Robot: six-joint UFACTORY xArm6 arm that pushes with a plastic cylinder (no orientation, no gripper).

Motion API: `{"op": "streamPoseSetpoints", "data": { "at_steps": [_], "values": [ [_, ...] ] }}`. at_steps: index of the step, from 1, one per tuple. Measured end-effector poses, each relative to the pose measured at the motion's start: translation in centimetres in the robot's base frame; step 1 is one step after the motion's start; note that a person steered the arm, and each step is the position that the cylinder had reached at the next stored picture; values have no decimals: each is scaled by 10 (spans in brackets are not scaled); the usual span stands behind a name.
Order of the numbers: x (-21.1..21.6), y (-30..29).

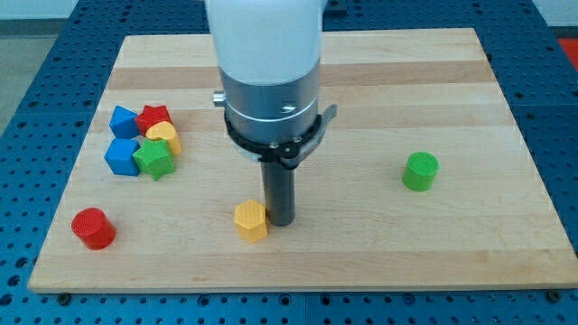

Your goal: Push the yellow hexagon into a red circle

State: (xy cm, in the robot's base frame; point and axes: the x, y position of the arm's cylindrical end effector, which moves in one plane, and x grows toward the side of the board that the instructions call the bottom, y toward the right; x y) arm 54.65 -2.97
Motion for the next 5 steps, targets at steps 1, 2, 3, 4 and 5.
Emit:
{"op": "streamPoseSetpoints", "data": {
  "at_steps": [1,2,3,4,5],
  "values": [
    [2,-12],
    [2,-24],
    [3,-36],
    [4,-50],
    [6,-64]
  ]
}}
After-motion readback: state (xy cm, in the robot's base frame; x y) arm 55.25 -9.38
